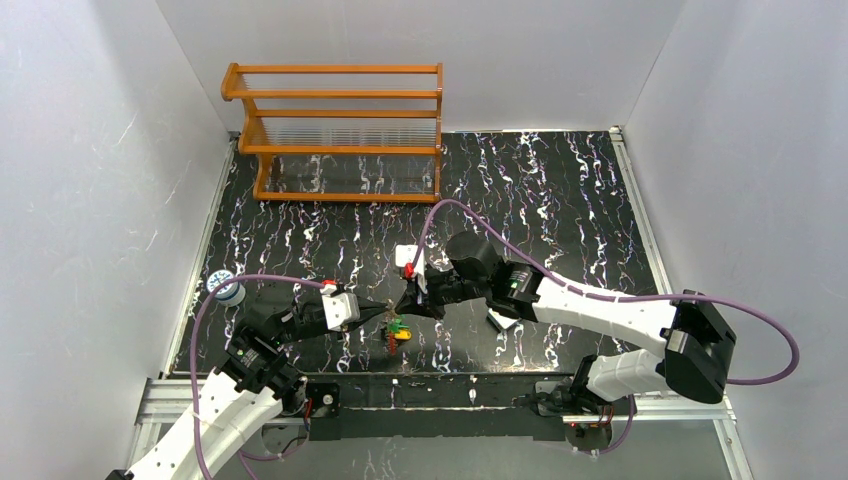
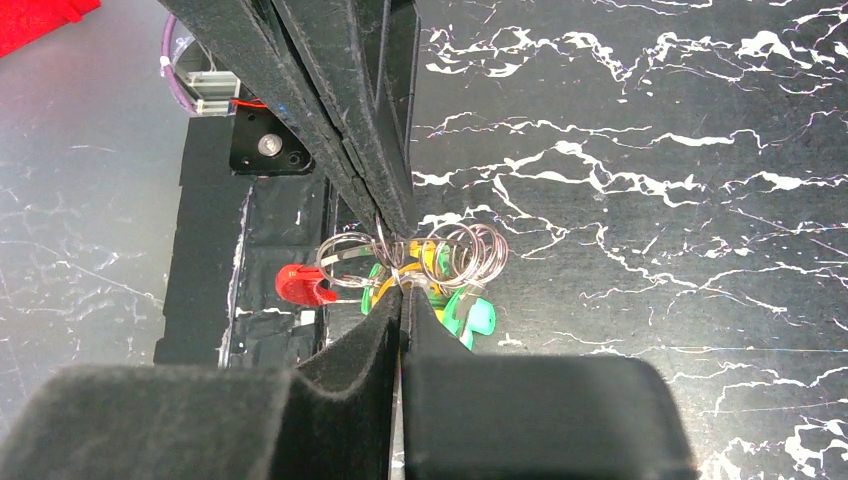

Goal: Put the keys on the keyring

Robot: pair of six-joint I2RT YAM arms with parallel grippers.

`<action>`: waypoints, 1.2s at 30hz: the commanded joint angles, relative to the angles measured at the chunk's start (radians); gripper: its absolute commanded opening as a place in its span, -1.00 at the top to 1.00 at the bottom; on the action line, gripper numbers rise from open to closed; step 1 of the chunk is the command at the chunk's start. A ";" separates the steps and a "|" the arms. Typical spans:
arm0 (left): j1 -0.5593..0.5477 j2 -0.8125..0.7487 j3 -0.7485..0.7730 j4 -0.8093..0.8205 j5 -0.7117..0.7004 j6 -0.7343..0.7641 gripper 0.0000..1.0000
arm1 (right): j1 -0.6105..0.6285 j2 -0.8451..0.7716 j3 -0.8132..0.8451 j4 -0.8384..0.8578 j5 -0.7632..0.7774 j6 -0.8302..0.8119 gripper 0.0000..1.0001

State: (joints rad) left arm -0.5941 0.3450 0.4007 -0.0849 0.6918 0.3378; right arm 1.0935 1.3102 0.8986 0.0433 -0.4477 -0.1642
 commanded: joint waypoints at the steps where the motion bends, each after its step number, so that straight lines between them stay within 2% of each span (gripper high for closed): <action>1: -0.006 0.000 0.006 0.034 0.019 0.001 1.00 | 0.001 -0.006 0.022 -0.001 -0.001 -0.011 0.81; 3: -0.006 0.000 0.006 0.035 0.019 0.001 1.00 | 0.000 -0.023 0.019 0.013 0.002 -0.011 0.69; 9: -0.006 -0.001 0.006 0.034 0.020 0.001 1.00 | 0.001 -0.095 -0.036 0.122 0.006 0.007 0.05; 12: -0.006 0.000 0.006 0.034 0.020 0.001 1.00 | 0.001 -0.104 -0.050 0.174 -0.013 0.025 -0.05; 14: -0.006 0.000 0.006 0.034 0.019 0.001 1.00 | 0.000 -0.092 -0.049 0.193 -0.023 0.031 -0.01; 19: -0.006 0.000 0.006 0.034 0.021 0.001 1.00 | 0.001 -0.043 -0.032 0.208 -0.052 0.045 0.23; 27: -0.006 -0.002 0.006 0.034 0.021 0.000 1.00 | 0.000 -0.010 -0.030 0.220 -0.068 0.050 0.33; 30: -0.006 -0.002 0.007 0.034 0.021 0.000 1.00 | 0.000 -0.005 -0.033 0.224 -0.066 0.049 0.54; 34: -0.006 0.001 0.007 0.034 0.023 0.000 1.00 | 0.000 -0.004 -0.033 0.224 -0.058 0.048 0.93; 36: -0.006 0.005 0.007 0.034 0.025 -0.001 1.00 | 0.000 -0.009 -0.032 0.215 -0.048 0.042 0.97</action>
State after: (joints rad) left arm -0.5941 0.3454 0.4007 -0.0841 0.6914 0.3363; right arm 1.0935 1.3052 0.8543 0.2111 -0.4999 -0.1215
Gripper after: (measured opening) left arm 0.013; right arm 0.051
